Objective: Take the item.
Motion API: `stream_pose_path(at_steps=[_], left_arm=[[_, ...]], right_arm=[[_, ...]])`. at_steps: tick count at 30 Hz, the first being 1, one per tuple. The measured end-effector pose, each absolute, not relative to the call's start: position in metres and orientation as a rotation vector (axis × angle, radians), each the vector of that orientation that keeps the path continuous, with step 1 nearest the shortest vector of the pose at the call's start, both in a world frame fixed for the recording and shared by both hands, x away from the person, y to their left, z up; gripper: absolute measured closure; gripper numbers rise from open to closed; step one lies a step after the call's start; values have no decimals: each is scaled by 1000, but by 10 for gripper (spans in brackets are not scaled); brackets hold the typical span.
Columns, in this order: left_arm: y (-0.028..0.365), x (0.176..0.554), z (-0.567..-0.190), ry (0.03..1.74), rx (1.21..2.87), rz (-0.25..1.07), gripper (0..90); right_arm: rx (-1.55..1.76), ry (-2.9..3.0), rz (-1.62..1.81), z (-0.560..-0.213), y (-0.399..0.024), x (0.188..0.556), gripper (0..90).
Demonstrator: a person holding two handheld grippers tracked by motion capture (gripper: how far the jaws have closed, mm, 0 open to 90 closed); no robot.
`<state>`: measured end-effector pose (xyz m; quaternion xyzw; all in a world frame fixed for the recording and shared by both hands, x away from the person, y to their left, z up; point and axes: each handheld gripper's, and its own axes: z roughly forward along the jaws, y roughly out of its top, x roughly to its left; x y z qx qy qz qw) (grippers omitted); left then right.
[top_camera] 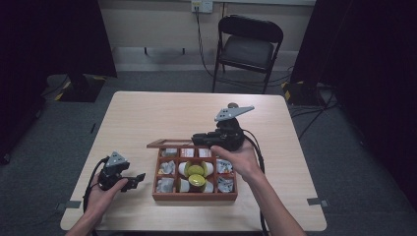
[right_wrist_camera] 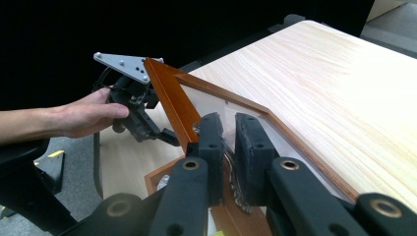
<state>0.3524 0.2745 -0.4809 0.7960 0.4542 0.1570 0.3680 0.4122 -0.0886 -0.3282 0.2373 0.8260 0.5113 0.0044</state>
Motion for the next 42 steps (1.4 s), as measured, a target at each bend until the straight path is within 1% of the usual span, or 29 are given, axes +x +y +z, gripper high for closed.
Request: stream_pose_path(at_steps=[5, 7, 10, 18, 21, 33, 42], left_arm=[[271, 345, -468, 1060, 2001, 358, 229], [268, 342, -465, 1043, 2003, 352, 242], [264, 338, -459, 1012, 2008, 381, 257], [259, 334, -452, 982, 1971, 381, 262], [253, 330, -447, 941, 1966, 369, 262], [219, 320, -442, 783, 2030, 312, 265], [215, 319, -441, 767, 2026, 298, 264]], right_arm=[[751, 2589, 1624, -328, -90, 414, 828], [752, 2590, 1624, -328, -90, 413, 827], [754, 2589, 1624, -328, -90, 414, 826], [754, 2589, 1622, -328, -89, 413, 825], [753, 2586, 1620, -328, -89, 413, 823], [746, 2582, 1614, -328, -89, 413, 821], [737, 2583, 1600, -327, -87, 413, 819]])
